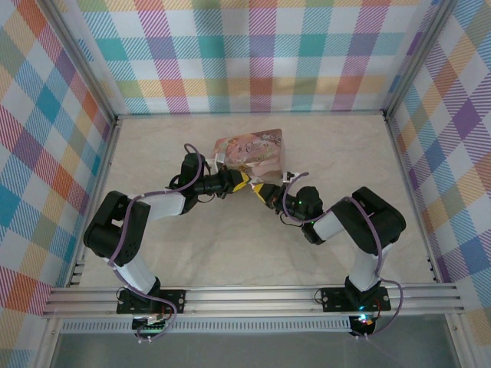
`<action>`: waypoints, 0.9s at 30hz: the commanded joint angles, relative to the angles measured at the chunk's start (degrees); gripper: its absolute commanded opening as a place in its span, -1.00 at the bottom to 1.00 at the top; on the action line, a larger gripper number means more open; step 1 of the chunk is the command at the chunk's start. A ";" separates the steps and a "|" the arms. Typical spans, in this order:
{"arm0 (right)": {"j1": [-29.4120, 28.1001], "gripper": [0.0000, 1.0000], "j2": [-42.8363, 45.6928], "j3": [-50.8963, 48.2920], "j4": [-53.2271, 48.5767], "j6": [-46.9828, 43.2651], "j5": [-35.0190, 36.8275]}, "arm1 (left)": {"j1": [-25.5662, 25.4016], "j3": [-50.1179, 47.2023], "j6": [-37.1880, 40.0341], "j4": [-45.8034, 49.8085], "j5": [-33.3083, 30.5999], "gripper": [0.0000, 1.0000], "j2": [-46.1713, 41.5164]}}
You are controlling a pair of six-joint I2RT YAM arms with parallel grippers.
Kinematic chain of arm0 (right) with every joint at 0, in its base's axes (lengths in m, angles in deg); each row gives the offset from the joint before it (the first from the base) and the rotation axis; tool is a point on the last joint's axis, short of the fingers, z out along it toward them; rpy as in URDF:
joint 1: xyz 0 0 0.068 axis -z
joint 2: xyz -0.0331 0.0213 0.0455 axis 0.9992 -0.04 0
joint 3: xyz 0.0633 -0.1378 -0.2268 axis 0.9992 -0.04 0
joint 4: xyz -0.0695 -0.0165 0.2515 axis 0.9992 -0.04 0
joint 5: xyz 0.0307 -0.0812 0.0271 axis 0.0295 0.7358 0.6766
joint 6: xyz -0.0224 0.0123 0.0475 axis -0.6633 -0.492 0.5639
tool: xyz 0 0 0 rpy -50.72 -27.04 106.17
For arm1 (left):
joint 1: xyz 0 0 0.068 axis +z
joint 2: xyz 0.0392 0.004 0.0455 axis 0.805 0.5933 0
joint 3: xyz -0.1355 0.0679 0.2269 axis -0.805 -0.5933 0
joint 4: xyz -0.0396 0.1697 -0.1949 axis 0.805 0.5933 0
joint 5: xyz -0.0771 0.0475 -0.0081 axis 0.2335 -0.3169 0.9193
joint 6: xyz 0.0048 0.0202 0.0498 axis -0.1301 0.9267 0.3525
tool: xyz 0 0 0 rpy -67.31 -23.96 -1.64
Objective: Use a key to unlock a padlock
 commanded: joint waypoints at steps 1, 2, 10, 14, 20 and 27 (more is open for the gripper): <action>0.34 -1.00 1.14 0.40 2.27 -0.54 -0.36 | -0.64 -0.29 -0.32 -4.51 2.89 -0.83 -2.36; 0.34 -1.00 1.21 0.41 2.27 -0.61 -0.53 | -0.64 -0.27 -0.33 -4.53 2.94 -0.83 -2.36; 0.29 -1.00 0.52 1.50 2.27 -0.35 -1.13 | -0.64 -0.21 -0.41 -4.58 3.22 -0.83 -2.36; 0.34 -1.00 0.26 2.42 2.25 -0.35 -1.42 | -0.64 -0.38 -0.41 -4.54 3.18 -0.83 -2.43; 0.35 -1.00 -0.33 2.60 2.27 0.20 -1.42 | -0.60 -0.39 -0.41 -4.79 3.38 -0.83 -2.31; 0.38 -1.00 -2.29 4.28 2.28 7.07 -0.03 | -0.98 -0.29 -0.32 -5.25 4.23 -0.83 -2.10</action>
